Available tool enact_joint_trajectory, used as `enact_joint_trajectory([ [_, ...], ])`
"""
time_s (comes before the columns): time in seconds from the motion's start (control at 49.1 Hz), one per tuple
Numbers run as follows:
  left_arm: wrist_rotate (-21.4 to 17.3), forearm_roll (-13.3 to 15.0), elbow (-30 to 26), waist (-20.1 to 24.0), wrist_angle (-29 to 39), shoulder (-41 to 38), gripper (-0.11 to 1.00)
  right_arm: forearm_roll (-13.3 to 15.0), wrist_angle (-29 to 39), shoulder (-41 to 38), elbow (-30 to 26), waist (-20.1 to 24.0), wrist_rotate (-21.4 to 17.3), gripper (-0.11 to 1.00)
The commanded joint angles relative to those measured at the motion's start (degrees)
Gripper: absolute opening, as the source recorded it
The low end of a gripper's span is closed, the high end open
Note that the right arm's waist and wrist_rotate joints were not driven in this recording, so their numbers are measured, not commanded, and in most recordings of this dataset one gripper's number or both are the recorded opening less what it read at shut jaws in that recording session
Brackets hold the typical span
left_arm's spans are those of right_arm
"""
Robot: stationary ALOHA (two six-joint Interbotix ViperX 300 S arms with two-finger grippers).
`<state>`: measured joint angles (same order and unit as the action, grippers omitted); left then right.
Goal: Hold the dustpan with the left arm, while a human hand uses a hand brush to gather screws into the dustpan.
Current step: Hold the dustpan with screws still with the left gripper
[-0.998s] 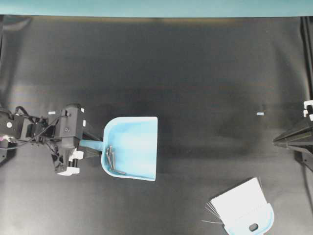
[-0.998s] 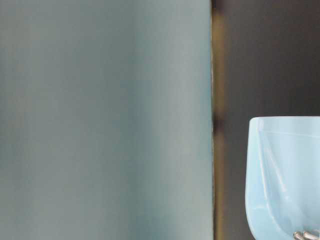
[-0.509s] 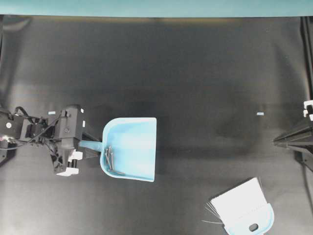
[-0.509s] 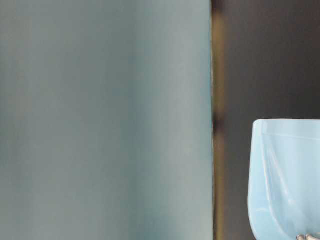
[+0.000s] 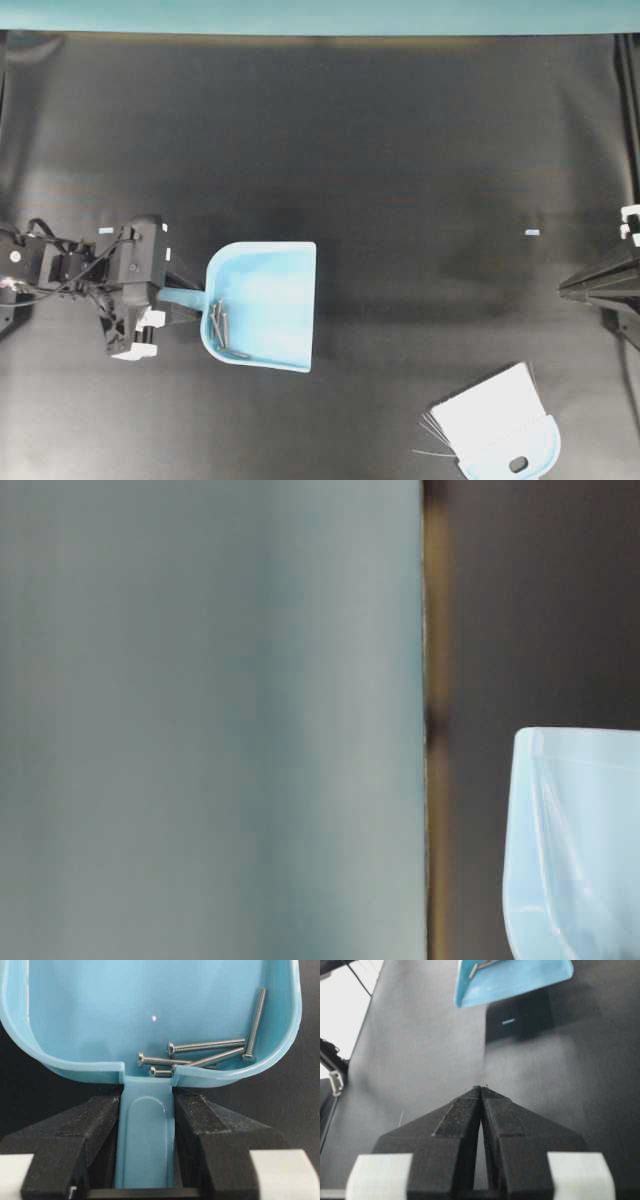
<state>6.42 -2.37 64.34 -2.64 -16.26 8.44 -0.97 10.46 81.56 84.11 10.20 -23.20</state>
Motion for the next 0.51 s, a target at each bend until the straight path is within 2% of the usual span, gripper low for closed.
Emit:
enact_joint_trajectory([
  [0.0,0.00,-0.26,0.09,-0.35,-0.09,0.70,0.30,0.00,-0.18,-0.26,-0.26,0.00,0.00,0.00],
  [0.489,0.00,-0.26,1.14,-0.35,1.41,1.23,0.30,0.09,-0.09,-0.18,-0.26,0.00,0.09,0.00],
])
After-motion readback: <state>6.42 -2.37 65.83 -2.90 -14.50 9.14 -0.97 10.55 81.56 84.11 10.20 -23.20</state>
